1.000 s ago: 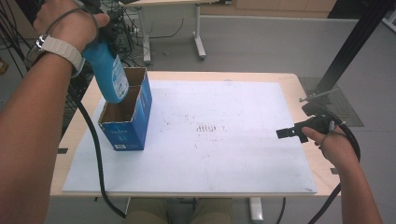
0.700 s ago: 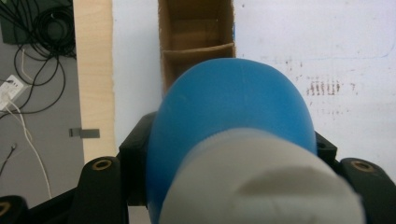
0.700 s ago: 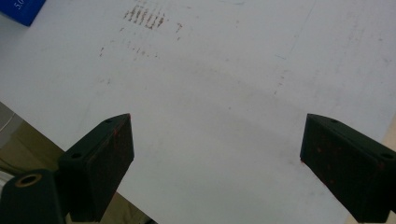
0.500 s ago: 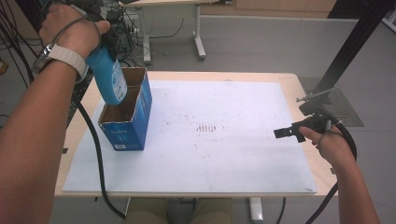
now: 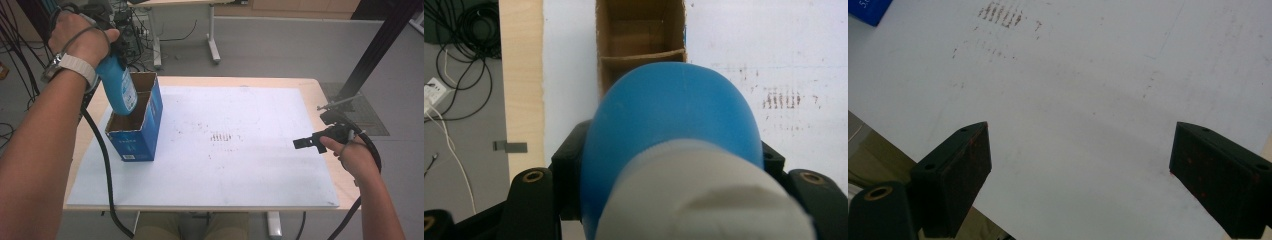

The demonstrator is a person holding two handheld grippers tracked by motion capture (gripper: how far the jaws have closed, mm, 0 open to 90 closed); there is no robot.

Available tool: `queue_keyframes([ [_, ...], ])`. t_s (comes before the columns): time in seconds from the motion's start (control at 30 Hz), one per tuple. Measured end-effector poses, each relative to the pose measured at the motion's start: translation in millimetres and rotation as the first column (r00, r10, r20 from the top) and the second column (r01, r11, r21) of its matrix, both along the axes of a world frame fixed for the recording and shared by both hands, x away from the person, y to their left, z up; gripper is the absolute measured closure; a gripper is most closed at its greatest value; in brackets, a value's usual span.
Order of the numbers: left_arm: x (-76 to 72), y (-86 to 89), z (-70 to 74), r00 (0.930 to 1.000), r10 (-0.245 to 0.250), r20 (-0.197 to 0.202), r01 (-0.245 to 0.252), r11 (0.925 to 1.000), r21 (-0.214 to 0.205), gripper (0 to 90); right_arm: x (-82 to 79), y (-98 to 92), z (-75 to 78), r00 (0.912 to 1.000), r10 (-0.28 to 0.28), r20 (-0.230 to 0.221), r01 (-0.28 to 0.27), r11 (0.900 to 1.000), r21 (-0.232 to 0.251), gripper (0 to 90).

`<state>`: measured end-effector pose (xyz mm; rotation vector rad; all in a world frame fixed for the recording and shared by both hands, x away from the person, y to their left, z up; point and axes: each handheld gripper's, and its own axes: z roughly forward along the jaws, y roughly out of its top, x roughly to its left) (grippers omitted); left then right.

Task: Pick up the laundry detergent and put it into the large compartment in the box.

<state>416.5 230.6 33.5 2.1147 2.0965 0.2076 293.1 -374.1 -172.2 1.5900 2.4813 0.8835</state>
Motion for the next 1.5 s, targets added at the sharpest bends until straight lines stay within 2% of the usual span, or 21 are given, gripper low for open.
queue_keyframes([
  [0.53, 6.2, 4.3, -20.7, 0.9999, 0.000, -0.015, 0.000, 1.0000, -0.004, 37.9, 3.6, 2.9, -2.9, 1.0000, 0.004, -0.006, -0.004, 1.0000, 0.003, 9.7],
  [0.8, 12.9, 5.2, -35.6, 0.9993, -0.004, -0.037, 0.004, 1.0000, -0.008, 37.9, 4.2, 1.8, -5.7, 0.9999, 0.000, -0.014, 0.000, 1.0000, 0.002, 9.7],
  [1.2, 16.3, 2.8, -47.8, 0.9992, -0.010, -0.039, 0.010, 0.9999, 0.000, 37.8, 5.3, 2.0, -9.0, 0.9998, 0.001, -0.018, -0.001, 1.0000, 0.006, 9.7],
  [1.5, 22.1, 6.7, -65.9, 0.9980, -0.015, -0.061, 0.015, 0.9999, -0.007, 37.5, 5.8, 2.1, -11.1, 0.9997, -0.006, -0.026, 0.006, 1.0000, 0.007, 9.7],
])
